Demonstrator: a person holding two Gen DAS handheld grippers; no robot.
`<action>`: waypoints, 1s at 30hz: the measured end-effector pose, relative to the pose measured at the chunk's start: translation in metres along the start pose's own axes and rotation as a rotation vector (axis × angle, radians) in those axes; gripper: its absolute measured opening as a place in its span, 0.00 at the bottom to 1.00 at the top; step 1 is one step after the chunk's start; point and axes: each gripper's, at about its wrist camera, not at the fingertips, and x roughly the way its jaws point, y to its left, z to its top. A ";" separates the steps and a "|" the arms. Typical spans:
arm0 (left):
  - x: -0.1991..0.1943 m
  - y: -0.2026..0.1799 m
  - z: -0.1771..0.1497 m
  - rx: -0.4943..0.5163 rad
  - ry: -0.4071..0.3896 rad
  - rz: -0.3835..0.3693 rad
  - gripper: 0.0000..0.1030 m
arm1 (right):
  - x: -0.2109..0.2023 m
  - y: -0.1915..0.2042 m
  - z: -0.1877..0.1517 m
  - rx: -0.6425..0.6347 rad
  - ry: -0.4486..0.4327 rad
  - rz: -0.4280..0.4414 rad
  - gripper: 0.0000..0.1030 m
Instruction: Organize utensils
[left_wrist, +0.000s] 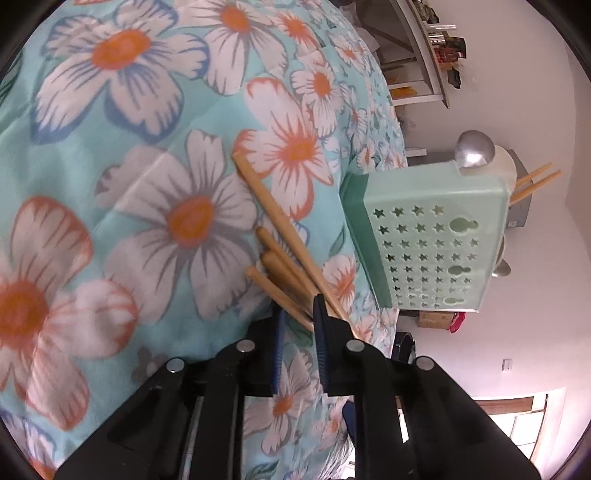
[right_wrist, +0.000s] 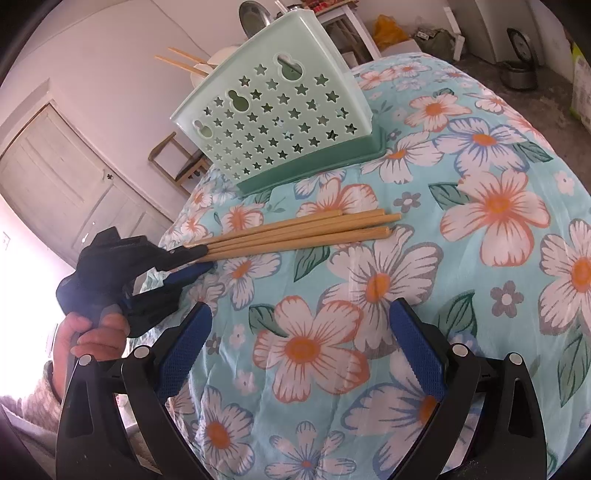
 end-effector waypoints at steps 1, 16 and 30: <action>-0.002 0.002 -0.002 -0.003 0.007 -0.007 0.14 | 0.001 0.001 0.000 -0.001 0.000 -0.002 0.90; -0.038 0.013 -0.027 0.178 0.168 0.047 0.22 | 0.004 -0.001 0.006 0.016 0.027 0.003 0.90; 0.002 -0.098 -0.113 1.215 0.102 0.302 0.29 | -0.019 -0.038 0.017 0.192 0.009 0.050 0.67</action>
